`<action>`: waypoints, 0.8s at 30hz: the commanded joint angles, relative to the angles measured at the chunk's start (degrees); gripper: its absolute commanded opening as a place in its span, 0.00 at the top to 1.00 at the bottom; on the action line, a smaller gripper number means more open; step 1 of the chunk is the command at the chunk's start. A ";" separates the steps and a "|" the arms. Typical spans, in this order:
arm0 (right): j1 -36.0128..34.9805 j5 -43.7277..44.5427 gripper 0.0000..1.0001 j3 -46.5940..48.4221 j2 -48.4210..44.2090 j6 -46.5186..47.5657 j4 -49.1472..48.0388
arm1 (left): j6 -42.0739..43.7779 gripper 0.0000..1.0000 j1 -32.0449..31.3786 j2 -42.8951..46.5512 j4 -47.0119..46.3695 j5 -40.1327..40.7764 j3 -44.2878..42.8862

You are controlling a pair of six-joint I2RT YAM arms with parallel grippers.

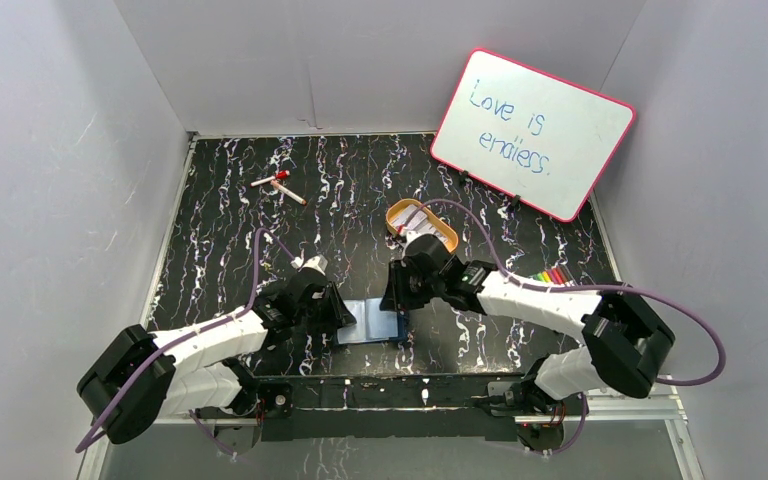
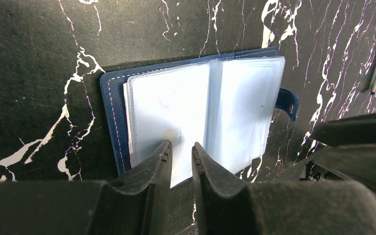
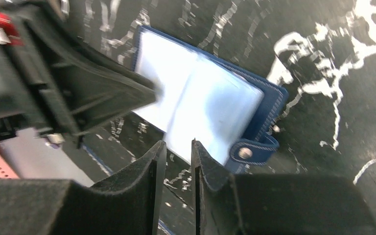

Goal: Put the credit cards into the card holder
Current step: Turn over the card slot in the card holder.

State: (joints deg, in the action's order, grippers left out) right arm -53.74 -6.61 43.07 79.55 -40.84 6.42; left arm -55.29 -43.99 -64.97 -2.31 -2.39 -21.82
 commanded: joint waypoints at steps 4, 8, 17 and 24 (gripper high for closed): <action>-0.45 -7.11 0.66 7.07 4.33 1.55 -4.76 | 0.48 0.80 -0.10 0.39 -0.04 1.51 0.95; -0.80 -9.90 0.67 5.84 9.58 -0.29 -9.81 | 0.13 0.80 0.00 0.41 -0.04 1.54 1.70; -0.68 0.46 0.67 1.38 10.19 -0.56 -3.03 | -0.60 0.80 0.02 1.15 0.24 1.60 2.68; 0.21 2.07 0.67 -0.60 7.90 -0.32 -0.02 | -0.95 0.80 -0.05 2.26 0.58 1.60 3.25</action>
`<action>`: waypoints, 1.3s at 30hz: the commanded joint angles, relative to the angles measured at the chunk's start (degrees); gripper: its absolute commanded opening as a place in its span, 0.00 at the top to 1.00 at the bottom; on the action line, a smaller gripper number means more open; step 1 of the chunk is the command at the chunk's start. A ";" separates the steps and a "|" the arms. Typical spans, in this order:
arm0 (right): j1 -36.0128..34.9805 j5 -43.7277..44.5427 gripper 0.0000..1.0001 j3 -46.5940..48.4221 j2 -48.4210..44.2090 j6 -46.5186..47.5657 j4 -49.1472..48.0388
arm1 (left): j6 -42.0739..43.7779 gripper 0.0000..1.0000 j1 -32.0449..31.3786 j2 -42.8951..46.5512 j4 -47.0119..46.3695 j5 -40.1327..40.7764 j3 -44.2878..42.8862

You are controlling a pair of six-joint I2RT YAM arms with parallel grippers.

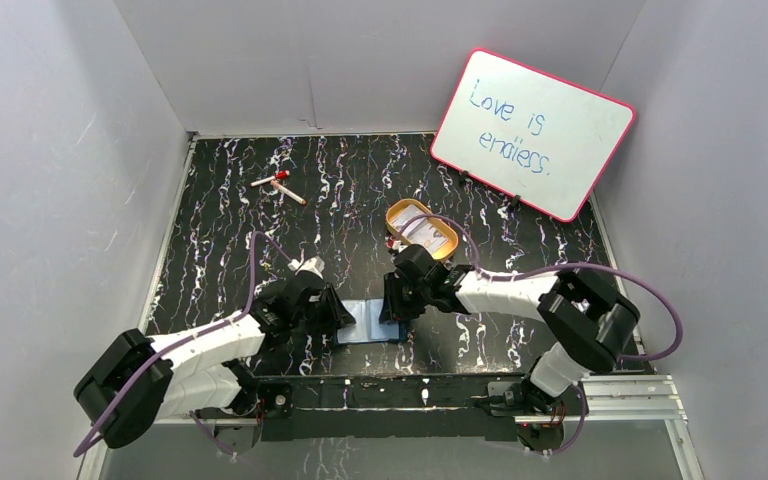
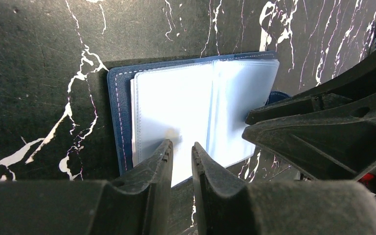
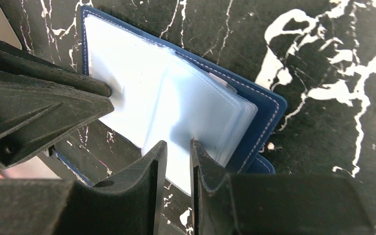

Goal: Put the credit cards into the card holder
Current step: Turn over the card slot in the card holder, then pick up the credit card from the storage box.

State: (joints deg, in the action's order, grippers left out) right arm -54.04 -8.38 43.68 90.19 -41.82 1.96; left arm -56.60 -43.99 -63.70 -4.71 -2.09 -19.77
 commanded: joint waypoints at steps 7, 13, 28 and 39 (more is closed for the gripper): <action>1.11 6.37 0.64 6.37 -11.88 3.81 11.44 | 1.20 0.70 0.00 5.33 6.61 2.31 -2.06; 8.16 9.37 0.56 13.48 -15.22 7.75 16.62 | 2.87 0.48 -0.04 10.09 11.05 2.18 -6.85; 27.96 5.08 0.40 17.73 -0.76 -6.53 -0.26 | -1.73 0.36 0.04 17.67 26.49 18.12 -6.15; 27.76 12.63 0.38 21.28 9.74 -20.19 -2.60 | -4.88 0.35 0.04 17.24 26.34 19.37 -3.92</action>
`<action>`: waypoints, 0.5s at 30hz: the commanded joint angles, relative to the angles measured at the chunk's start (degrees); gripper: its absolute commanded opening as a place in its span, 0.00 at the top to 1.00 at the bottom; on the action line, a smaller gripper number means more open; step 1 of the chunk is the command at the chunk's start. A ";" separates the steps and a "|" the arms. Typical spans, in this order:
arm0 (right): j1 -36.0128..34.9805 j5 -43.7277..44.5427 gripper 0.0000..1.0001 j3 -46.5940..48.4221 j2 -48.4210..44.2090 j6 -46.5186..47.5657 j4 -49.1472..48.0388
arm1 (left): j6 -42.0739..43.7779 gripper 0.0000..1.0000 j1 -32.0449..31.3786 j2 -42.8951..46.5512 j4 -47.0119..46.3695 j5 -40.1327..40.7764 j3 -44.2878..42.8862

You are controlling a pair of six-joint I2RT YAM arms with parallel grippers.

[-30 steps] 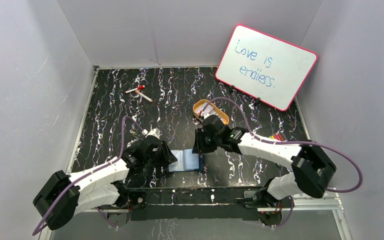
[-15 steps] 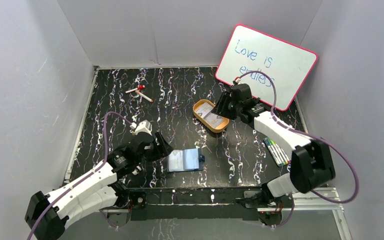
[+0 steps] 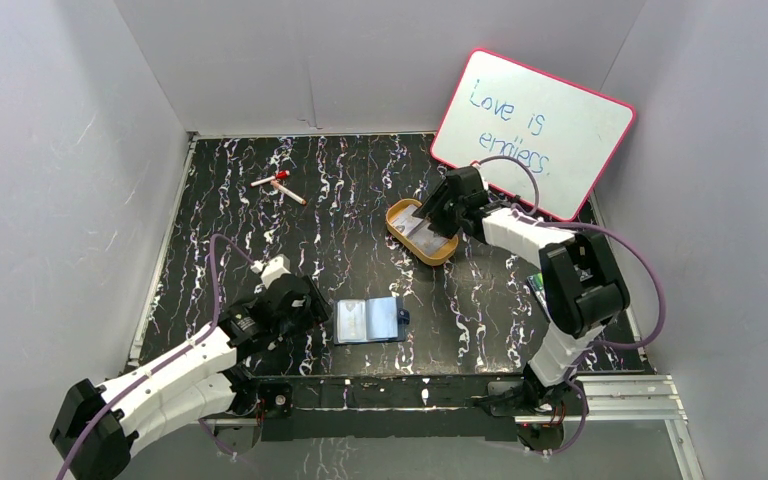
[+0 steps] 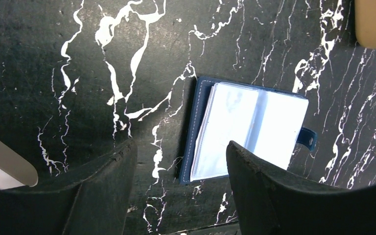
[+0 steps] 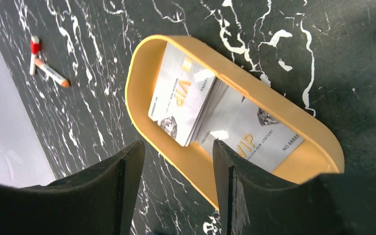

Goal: Put the credit cards into the card holder
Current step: Pick up the credit card from the storage box.

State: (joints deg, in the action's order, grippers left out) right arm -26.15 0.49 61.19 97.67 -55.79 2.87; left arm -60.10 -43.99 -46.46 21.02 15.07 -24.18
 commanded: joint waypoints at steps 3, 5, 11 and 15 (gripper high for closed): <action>-0.50 4.00 0.39 5.81 5.36 -7.05 -3.00 | -1.92 0.36 -0.01 -0.49 0.40 1.86 0.87; -0.95 5.12 0.39 7.30 6.95 -6.82 -2.96 | -1.99 0.36 0.04 -0.65 0.26 1.65 1.13; -1.93 6.60 0.41 9.94 9.99 -5.69 0.38 | -1.46 0.35 -0.03 -0.65 0.03 1.72 1.24; -2.40 6.67 0.41 10.28 11.54 -5.25 1.76 | -1.44 0.35 0.04 -0.81 -0.21 1.55 1.33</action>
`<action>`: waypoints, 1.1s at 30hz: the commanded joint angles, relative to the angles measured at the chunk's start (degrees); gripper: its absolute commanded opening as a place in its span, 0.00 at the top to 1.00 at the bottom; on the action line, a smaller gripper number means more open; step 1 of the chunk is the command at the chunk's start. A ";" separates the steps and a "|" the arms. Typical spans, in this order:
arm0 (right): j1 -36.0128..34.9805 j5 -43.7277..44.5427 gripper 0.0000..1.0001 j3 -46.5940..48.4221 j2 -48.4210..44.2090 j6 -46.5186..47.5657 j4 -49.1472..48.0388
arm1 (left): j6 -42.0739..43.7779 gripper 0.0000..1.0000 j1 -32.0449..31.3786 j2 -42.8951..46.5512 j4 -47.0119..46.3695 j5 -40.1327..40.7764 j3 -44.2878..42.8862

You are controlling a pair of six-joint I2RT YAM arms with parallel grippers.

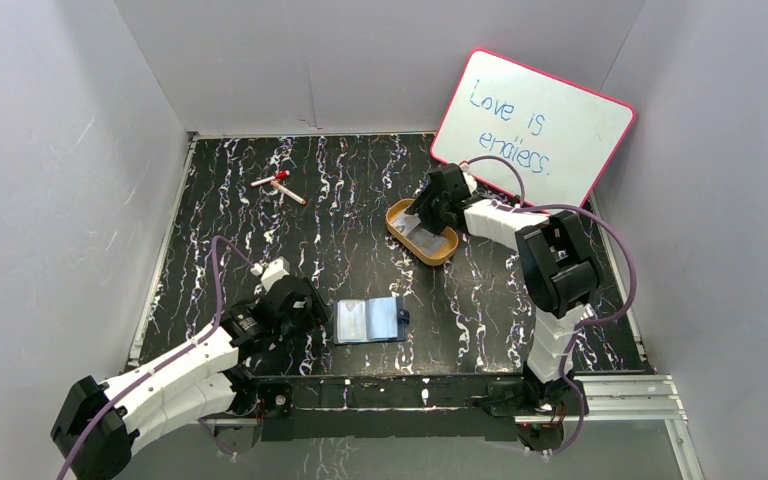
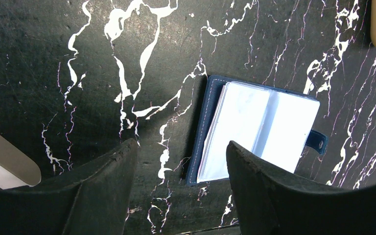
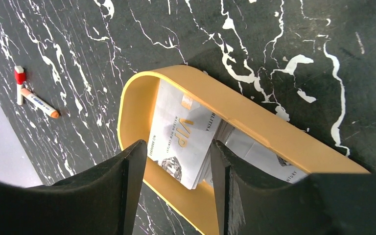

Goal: Put the credit cards into the card holder
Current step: Pick up the credit card from the storage box.

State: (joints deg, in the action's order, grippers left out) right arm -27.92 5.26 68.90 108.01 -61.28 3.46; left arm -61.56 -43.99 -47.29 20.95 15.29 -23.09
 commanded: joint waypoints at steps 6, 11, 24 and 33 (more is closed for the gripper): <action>-0.91 2.30 0.47 2.11 2.59 1.23 1.48 | 0.17 0.35 -0.02 0.00 -0.45 0.80 0.42; -0.93 2.52 0.53 1.07 2.11 1.67 1.21 | 0.21 0.36 0.03 -0.24 -0.80 0.80 0.42; -0.54 3.62 0.62 -4.42 -2.01 2.29 -0.86 | -0.03 0.36 0.04 -0.95 -1.44 0.10 0.77; -0.55 3.70 0.70 -5.01 -4.24 2.65 -1.53 | -0.06 0.36 0.02 -1.46 -2.14 -0.33 0.86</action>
State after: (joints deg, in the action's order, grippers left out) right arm -28.60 7.38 64.20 106.69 -59.70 1.65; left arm -61.56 -43.99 -48.36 19.25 14.57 -22.94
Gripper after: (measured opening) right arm 0.326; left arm 0.641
